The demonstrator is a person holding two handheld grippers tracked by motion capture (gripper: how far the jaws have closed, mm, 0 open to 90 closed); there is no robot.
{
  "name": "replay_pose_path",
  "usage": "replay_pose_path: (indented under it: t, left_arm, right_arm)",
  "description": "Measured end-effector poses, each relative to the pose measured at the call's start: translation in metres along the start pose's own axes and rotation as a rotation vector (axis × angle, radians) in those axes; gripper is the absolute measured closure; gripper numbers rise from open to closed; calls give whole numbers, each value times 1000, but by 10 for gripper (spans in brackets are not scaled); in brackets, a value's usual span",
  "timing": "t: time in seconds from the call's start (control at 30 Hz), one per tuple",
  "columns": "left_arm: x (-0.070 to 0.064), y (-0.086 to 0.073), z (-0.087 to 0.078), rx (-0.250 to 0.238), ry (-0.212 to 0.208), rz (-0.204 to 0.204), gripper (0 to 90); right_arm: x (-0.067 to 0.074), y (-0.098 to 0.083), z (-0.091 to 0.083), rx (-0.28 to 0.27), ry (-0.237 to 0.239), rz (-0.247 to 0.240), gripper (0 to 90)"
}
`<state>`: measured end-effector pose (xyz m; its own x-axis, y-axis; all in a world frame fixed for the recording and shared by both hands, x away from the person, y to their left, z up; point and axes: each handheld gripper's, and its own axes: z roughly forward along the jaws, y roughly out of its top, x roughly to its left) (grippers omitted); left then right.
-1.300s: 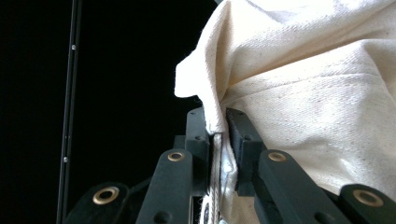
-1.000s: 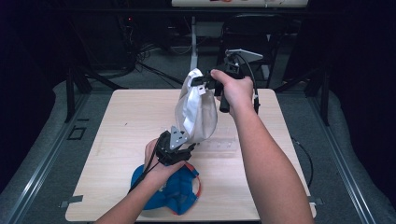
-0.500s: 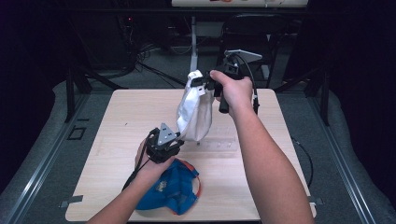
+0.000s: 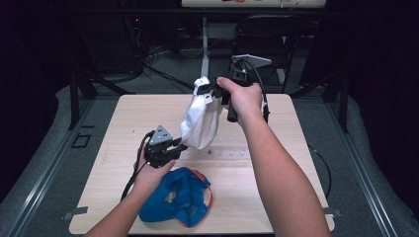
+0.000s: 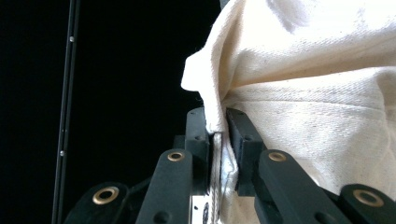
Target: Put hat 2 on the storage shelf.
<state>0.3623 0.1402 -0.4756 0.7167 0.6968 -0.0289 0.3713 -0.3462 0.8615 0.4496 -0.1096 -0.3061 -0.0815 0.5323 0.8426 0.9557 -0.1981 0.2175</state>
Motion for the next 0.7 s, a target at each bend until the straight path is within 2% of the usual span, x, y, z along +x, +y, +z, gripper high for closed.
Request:
replay_pose_path:
  t: [0.2,0.4,0.43,0.57,0.7]
  left_arm:
    - [-4,-8,9,-15,-31,-25,731]
    - [-7,-15,15,-11,-24,-40,730]
    - [-8,-17,16,-32,-22,-51,730]
    - [-6,-20,15,-37,-23,-62,733]
    - [-4,-22,11,-37,3,-71,753]
  right_arm:
    - [-5,1,0,4,-15,5,799]
    - [-14,1,5,12,-23,16,799]
    - [-16,1,7,14,-13,21,799]
    - [-16,1,9,17,-11,20,798]
    - [-16,1,12,19,-8,15,796]
